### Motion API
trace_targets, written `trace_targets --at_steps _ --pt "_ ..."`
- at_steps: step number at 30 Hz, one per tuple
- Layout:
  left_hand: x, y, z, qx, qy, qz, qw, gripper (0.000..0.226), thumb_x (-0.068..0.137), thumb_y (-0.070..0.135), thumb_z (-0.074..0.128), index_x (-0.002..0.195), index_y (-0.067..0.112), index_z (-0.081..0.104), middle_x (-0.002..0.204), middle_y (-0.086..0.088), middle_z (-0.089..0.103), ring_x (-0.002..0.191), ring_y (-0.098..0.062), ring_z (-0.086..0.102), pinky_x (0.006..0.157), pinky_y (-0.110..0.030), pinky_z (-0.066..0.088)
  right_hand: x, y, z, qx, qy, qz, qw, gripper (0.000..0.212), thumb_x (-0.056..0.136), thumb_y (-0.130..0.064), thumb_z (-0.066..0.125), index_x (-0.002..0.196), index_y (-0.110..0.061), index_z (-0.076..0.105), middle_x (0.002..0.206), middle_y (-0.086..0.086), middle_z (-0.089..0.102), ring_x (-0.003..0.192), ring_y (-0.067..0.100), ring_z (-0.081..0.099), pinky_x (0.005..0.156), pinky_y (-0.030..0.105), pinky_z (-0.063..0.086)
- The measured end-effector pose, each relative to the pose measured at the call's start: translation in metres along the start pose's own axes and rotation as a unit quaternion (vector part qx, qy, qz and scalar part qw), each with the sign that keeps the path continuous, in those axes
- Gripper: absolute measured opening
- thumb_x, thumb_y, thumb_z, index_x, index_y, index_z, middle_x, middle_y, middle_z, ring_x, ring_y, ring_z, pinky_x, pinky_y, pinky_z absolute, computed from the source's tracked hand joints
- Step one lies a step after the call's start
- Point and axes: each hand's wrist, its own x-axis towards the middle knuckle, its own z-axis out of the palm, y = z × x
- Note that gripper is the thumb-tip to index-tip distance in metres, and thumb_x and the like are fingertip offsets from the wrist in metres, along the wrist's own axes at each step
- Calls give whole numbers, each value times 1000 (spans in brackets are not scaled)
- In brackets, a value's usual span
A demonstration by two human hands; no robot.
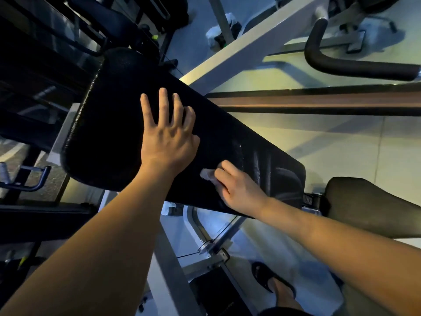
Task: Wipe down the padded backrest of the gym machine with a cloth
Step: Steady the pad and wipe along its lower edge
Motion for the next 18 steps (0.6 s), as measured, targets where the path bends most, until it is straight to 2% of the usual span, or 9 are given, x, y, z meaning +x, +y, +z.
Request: trace_targets --at_steps 2,5,7,9,11,12,15,18 --pt "-4 -5 -3 -18 5 17 1000 62 94 41 45 148 10 45 162 -18 34 155 -45 14 121 -70 -1 -3 3 -12 -16 -28 1 999 5 93 1 54 94 -4 54 100 9 45 67 22 43 56 41 44" --pt "-16 -20 -7 -56 28 42 997 54 91 33 54 140 11 56 151 -14 49 151 -39 30 124 -64 9 10 2 -30 -19 -16 26 999 20 98 -4 50 117 -7 58 111 8 49 83 28 57 72 40 49" --pt "-29 -35 -11 -57 64 18 996 49 90 27 54 135 8 60 145 -16 54 147 -37 38 124 -62 15 34 -7 -41 -7 6 42 999 30 102 -11 47 131 -13 55 120 6 50 94 29 59 82 41 51" --pt "-42 -52 -13 -40 102 -20 994 47 91 23 51 135 8 62 146 -16 55 146 -38 40 122 -64 18 65 -13 -48 12 32 78 996 36 105 -16 46 140 -22 51 124 5 51 97 23 58 84 27 47" --pt "-54 -66 -11 -20 119 -35 992 49 95 24 48 141 12 59 151 -16 51 148 -38 38 122 -65 17 90 -15 -45 23 78 114 990 36 105 -19 46 140 -25 51 121 5 51 87 12 56 75 9 40" --pt "-58 -68 -10 -10 111 -31 993 51 97 26 46 146 13 55 155 -16 47 150 -38 34 122 -65 15 97 -15 -39 24 97 125 987 35 106 -20 47 140 -25 53 120 5 51 85 9 55 75 7 39" --pt "-59 -66 -8 -1 68 -25 997 58 100 35 42 154 14 43 163 -16 35 155 -38 21 123 -66 8 97 -12 -18 20 117 122 985 37 104 -25 53 140 -18 55 122 6 51 97 16 58 83 14 40" --pt "-56 -66 -7 -3 62 -26 998 60 99 38 43 154 15 41 163 -17 33 156 -38 18 123 -67 7 97 -11 -4 14 162 110 981 28 102 -18 58 128 -9 62 117 8 55 99 19 62 86 24 51"
